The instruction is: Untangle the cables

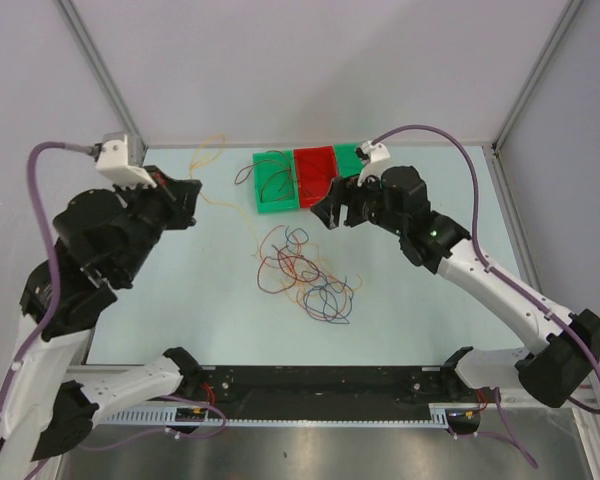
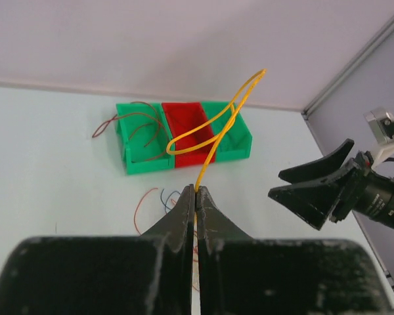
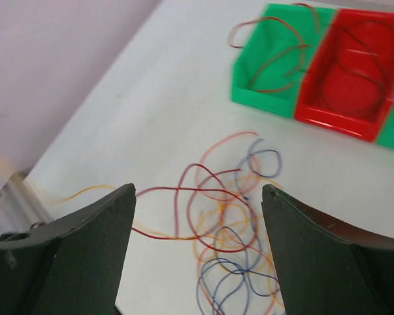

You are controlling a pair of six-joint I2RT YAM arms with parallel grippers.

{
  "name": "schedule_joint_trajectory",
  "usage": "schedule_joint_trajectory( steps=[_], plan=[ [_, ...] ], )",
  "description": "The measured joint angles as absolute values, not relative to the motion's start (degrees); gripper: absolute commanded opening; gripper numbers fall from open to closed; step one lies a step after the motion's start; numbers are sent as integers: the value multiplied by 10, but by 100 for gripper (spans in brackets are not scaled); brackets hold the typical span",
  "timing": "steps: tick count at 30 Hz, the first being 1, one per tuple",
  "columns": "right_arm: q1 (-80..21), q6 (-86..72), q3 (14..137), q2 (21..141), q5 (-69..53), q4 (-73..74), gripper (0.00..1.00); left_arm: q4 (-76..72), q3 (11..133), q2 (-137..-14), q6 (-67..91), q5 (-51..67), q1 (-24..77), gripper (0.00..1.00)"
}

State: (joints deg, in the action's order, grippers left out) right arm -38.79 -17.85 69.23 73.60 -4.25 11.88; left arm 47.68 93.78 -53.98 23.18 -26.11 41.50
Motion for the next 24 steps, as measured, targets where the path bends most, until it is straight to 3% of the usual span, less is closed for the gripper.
schedule_joint_trajectory(
  steps=[12,24],
  plan=[
    [-479,-154,692,764,-202,-40,82,455,895,-504,214,-269,415,0],
    [-508,-161,711,835,-267,-131,75,450,867,-494,215,-269,415,0]
  ],
)
